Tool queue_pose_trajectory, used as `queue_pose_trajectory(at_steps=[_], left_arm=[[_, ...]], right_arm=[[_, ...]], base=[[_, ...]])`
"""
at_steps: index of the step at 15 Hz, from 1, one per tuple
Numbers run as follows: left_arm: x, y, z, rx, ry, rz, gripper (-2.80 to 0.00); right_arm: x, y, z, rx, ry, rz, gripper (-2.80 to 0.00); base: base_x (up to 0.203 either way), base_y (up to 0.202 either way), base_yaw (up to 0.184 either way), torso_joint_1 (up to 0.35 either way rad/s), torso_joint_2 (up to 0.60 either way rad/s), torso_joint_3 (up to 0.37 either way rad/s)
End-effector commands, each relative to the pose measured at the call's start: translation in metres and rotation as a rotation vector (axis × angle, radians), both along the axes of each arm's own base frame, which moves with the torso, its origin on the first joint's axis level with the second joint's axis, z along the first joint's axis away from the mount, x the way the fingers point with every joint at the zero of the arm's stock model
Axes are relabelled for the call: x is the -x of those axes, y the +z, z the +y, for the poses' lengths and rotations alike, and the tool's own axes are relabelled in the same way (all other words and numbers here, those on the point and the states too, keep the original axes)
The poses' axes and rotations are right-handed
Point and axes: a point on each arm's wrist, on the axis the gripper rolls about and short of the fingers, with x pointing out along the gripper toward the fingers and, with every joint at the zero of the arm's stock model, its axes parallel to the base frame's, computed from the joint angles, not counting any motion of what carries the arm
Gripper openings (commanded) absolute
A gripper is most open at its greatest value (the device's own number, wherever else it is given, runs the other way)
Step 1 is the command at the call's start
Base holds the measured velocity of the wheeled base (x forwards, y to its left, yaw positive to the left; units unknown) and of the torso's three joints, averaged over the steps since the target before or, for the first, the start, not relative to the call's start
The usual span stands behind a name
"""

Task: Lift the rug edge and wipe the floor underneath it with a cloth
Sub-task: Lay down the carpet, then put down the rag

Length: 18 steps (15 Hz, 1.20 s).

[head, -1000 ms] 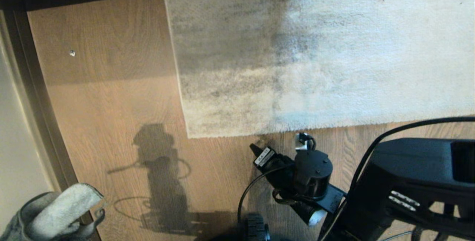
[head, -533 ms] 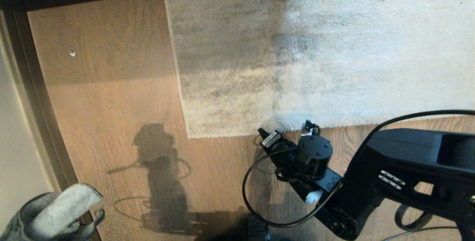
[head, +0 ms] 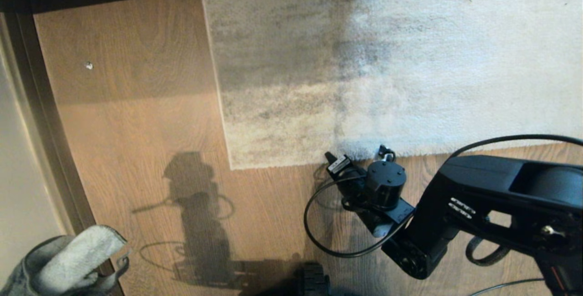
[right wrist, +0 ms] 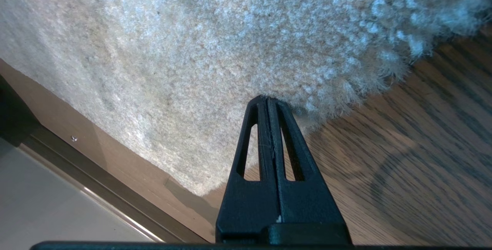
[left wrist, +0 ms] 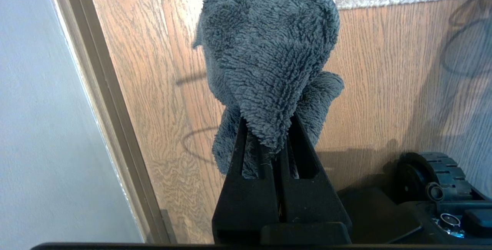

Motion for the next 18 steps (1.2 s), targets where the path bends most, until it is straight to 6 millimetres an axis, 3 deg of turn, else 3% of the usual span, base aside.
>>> queue_pose_trajectory(at_steps=[1,6,10,13,16,18], left_arm=[[0.0,0.0,0.0,0.0,0.0,-0.001,-2.8],[0.0,0.0,0.0,0.0,0.0,-0.001,-2.8],[0.0,0.0,0.0,0.0,0.001,-0.001,-2.8],[0.0,0.0,0.0,0.0,0.001,-0.001,-2.8],[0.0,0.0,0.0,0.0,0.0,-0.001,-2.8],[0.0,0.0,0.0,0.0,0.001,-0.001,-2.8]], right_arm=[[0.0,0.01,-0.001,-0.042,-0.003,-0.043,-2.8],[0.018,0.078,-0.008,-0.146,0.027,-0.174,-2.8],[0.077,0.13,-0.026,-0.153,0.144,-0.264,-2.8],[0.112,0.113,-0.061,0.16,0.144,-0.296,-2.8],[0.134,0.082,-0.118,0.564,0.014,-0.276,-2.8],[0.163,0.078,-0.151,0.708,-0.062,-0.271,-2.8]], base=[[0.0,0.0,0.0,0.0,0.0,0.0],[0.0,0.0,0.0,0.0,0.0,0.0],[0.0,0.0,0.0,0.0,0.0,0.0],[0.0,0.0,0.0,0.0,0.0,0.0],[0.0,0.0,0.0,0.0,0.0,0.0],[0.0,0.0,0.0,0.0,0.0,0.0]])
